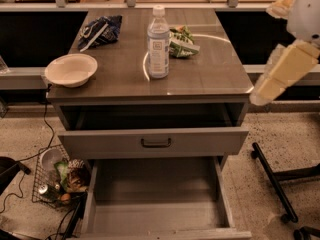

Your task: Place blue plastic bottle into middle drawer

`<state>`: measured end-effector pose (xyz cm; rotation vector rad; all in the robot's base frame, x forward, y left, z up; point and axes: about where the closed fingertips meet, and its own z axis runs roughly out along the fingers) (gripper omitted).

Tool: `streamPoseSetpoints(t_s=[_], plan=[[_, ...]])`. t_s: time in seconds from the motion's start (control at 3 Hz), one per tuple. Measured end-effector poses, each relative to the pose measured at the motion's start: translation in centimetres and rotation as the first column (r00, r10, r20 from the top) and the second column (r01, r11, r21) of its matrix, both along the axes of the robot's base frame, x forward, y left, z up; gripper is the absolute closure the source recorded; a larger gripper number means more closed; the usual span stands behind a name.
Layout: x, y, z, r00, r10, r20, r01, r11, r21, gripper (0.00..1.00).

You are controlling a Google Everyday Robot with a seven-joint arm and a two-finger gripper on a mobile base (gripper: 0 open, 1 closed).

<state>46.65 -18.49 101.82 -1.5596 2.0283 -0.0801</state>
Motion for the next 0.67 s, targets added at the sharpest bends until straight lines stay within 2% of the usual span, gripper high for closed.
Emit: streamPoseSetpoints(t_s=[0.33, 0.67], plan=[[3.8, 1.2, 1.4, 0.9959, -0.012, 0.089, -0.006, 0.979, 0.206, 0.00], [7.5, 3.3, 2.5, 0.9846, -0.025, 0.173, -0.051, 0.905, 0.423, 0.00]])
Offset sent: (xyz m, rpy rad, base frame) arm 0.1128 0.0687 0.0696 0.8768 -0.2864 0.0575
